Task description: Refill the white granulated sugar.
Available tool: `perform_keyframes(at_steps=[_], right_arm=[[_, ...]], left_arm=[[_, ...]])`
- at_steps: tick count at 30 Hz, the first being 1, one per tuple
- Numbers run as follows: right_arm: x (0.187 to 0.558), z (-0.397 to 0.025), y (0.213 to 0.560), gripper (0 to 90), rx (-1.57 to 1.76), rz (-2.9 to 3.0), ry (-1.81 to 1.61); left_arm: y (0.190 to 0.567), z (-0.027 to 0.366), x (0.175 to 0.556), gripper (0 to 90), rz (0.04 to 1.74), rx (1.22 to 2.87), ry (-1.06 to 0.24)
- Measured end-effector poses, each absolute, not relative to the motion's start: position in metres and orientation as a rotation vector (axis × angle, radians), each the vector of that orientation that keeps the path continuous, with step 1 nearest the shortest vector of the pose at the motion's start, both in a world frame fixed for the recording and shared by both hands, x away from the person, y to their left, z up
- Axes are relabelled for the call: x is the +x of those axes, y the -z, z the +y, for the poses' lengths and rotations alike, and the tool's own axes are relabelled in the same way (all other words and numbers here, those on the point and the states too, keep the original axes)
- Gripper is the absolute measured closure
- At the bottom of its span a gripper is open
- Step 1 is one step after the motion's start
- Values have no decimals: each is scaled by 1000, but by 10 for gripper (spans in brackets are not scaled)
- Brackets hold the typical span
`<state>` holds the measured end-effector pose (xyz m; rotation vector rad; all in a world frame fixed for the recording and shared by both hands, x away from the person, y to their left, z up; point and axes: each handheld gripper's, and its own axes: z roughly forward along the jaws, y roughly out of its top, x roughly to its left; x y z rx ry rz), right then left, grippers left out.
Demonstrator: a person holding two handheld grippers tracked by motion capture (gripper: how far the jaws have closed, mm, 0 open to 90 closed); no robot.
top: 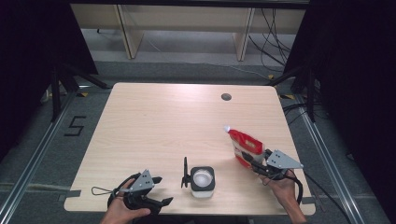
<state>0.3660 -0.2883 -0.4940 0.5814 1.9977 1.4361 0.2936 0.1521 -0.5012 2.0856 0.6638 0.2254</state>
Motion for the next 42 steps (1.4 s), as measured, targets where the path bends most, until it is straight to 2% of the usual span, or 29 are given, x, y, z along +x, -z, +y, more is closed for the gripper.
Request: perform_keyframes(at_steps=[9,15,18,27,33,38,42], right_arm=[[359,-296,492,643,647,1982,-1439],[357,-304,493,609,699,1962,-1468],[355,-302,492,565,723,2002,-1527],[340,-308,490,351,903,1950,-1525],[318,-311,482,289,1011,1940,-1473],[304,-314,477,288,1026,1954,-1427],[297,-317,476,287,1056,1969,-1382]], left_arm=[[502,151,292,185,695,2073,-208],[502,150,293,185,695,2070,-209],[502,151,293,185,695,2074,-214],[501,152,293,185,679,2081,-214],[502,150,293,185,694,2063,-204],[501,152,294,185,660,2081,-226],[501,151,293,185,697,2073,-211]])
